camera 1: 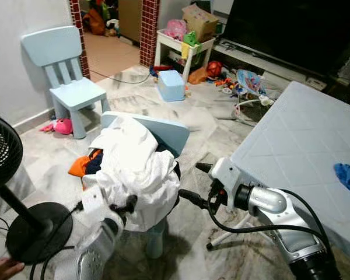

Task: Hang hanger

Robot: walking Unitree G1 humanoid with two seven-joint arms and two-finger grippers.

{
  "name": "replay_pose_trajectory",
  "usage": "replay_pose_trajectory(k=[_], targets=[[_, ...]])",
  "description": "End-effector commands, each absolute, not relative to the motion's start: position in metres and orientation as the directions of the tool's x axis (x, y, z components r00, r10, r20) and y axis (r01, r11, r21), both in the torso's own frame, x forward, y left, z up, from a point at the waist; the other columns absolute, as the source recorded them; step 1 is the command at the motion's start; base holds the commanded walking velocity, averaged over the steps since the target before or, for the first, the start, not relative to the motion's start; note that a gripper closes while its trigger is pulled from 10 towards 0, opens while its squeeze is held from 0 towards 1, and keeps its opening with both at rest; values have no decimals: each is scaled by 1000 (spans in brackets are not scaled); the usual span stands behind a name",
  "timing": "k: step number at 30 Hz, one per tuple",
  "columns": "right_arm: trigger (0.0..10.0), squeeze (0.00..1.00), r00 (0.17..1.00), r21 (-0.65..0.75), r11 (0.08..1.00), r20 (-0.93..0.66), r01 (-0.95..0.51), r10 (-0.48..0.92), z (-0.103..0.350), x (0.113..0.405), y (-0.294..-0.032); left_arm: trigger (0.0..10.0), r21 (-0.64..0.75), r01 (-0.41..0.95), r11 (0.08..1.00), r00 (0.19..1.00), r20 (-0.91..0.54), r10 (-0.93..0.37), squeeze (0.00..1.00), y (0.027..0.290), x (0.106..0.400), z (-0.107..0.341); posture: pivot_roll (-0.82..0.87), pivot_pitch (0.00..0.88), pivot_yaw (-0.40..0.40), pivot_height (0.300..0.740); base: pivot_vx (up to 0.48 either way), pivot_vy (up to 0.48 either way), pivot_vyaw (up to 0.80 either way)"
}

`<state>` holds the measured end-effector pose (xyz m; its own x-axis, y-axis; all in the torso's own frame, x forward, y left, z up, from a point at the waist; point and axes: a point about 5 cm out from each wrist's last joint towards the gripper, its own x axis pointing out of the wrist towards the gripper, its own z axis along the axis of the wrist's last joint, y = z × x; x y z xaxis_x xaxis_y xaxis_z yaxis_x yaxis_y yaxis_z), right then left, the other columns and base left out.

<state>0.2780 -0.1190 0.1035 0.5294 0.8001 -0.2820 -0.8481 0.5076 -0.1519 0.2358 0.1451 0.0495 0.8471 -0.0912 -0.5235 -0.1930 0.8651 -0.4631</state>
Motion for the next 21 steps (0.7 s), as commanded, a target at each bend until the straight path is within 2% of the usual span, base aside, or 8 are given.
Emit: replay_pose_trajectory(k=[1,5,9,14,21], targets=[[10000,0,524,-171,495,-285,-852,803,107,279,-120,10000,-499,-138,856,887,-447,-118,0,135,242,64,-49,0,-163,740,0,0,0],[10000,0,516,-186,482,-285,-856,808,106,280,-116,10000,-541,-68,838,935,-328,-136,0,130,259,82,-50,0,-168,740,0,0,0],[10000,0,509,-196,470,-290,-860,810,106,279,-115,10000,-569,-55,821,958,-261,-116,0,129,277,95,-60,0,-165,740,0,0,0],[10000,0,515,-198,476,-292,-857,806,106,279,-118,10000,-574,-90,814,958,-274,-87,0,132,282,91,-66,0,-159,740,0,0,0],[10000,0,517,-203,476,-290,-855,805,105,277,-117,10000,-579,-191,792,930,-365,-43,0,136,287,67,-74,0,-155,740,0,0,0]])
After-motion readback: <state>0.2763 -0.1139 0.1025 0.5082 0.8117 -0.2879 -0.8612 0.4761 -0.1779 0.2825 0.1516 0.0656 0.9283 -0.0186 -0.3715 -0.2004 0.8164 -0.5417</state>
